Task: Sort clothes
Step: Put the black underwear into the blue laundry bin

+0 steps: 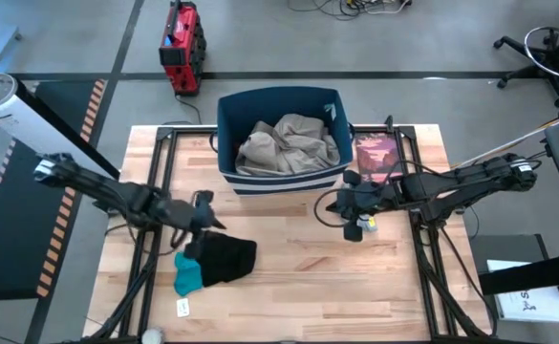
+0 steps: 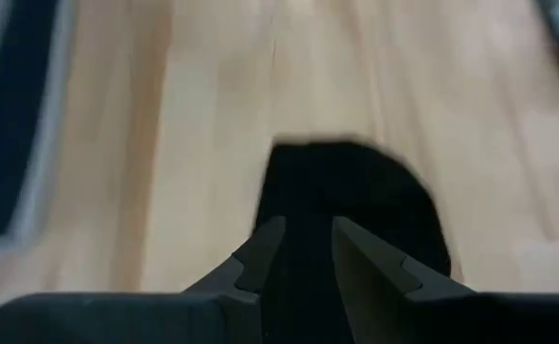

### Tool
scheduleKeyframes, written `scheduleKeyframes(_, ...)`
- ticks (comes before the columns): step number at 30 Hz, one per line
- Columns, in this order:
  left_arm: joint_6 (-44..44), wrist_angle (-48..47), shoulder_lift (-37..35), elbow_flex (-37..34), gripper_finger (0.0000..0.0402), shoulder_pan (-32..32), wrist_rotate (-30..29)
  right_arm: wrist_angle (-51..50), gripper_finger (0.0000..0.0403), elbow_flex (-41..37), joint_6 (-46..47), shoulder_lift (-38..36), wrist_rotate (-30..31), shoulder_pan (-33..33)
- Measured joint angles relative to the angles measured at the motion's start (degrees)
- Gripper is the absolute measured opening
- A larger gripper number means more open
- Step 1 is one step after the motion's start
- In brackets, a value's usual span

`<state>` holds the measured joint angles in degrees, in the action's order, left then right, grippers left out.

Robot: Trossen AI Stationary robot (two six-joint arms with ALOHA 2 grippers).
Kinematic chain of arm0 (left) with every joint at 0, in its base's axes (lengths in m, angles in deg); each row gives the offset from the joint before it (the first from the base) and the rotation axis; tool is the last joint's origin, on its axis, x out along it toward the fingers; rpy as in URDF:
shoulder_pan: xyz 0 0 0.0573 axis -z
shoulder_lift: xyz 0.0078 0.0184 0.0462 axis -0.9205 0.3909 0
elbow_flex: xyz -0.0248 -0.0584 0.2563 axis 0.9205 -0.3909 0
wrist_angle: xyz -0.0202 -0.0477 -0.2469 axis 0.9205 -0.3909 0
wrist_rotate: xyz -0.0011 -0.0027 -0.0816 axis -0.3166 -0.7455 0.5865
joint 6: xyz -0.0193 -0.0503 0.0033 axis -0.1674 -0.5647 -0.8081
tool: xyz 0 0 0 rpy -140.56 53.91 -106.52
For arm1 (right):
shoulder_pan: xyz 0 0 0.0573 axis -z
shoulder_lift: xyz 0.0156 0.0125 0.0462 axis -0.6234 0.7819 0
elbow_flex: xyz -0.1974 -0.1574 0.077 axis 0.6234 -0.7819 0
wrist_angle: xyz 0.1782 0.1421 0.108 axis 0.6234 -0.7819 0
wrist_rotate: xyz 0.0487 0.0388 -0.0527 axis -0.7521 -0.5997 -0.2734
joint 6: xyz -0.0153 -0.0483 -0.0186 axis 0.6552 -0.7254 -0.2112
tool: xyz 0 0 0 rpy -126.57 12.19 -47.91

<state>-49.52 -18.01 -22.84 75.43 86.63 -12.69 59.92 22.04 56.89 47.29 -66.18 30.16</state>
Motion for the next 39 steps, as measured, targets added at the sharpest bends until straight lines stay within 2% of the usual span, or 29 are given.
scheduleKeyframes(5,-7.17,-2.34,7.43,-0.07,0.0077,0.20,2.00,0.00,0.0000,0.00,0.00,0.00,0.00,0.00)
scheduleKeyframes(8,-8.18,-2.10,11.67,-0.07,0.0087,0.20,2.63,0.00,0.0000,0.00,-0.13,0.00,0.00,0.00)
scheduleKeyframes(15,-8.20,-0.75,20.47,-0.07,0.0155,0.18,6.44,-0.02,0.0000,0.00,-0.15,0.02,-0.02,0.00)
scheduleKeyframes(21,-8.20,-0.40,26.37,-0.07,0.0214,0.16,6.63,-0.02,0.0000,0.00,-0.15,0.02,-0.04,0.00)
scheduleKeyframes(26,-7.95,0.71,30.07,0.22,0.0232,0.16,5.57,-0.02,0.0000,-0.02,-0.15,0.02,-0.04,0.00)
scheduleKeyframes(28,-8.78,0.85,30.89,0.33,0.0219,0.20,4.15,-0.02,0.0000,-0.02,-0.15,0.02,-0.04,0.00)
scheduleKeyframes(31,-9.61,0.57,30.77,0.67,0.0171,0.20,1.63,-0.02,0.0000,-0.02,-0.16,0.02,-0.04,0.00)
scheduleKeyframes(35,-8.61,-2.35,28.77,2.03,0.0070,0.13,-2.38,-0.02,0.0000,-0.04,-0.09,0.02,-0.07,0.00)
scheduleKeyframes(37,-6.32,-2.64,27.08,3.48,0.0021,0.09,-2.57,-0.04,0.0000,-0.04,-0.09,0.02,-0.07,0.00)
scheduleKeyframes(39,-4.79,-2.24,25.04,4.32,0.0013,0.11,-2.34,-0.02,0.0000,-0.04,-0.07,0.02,-0.07,0.00)
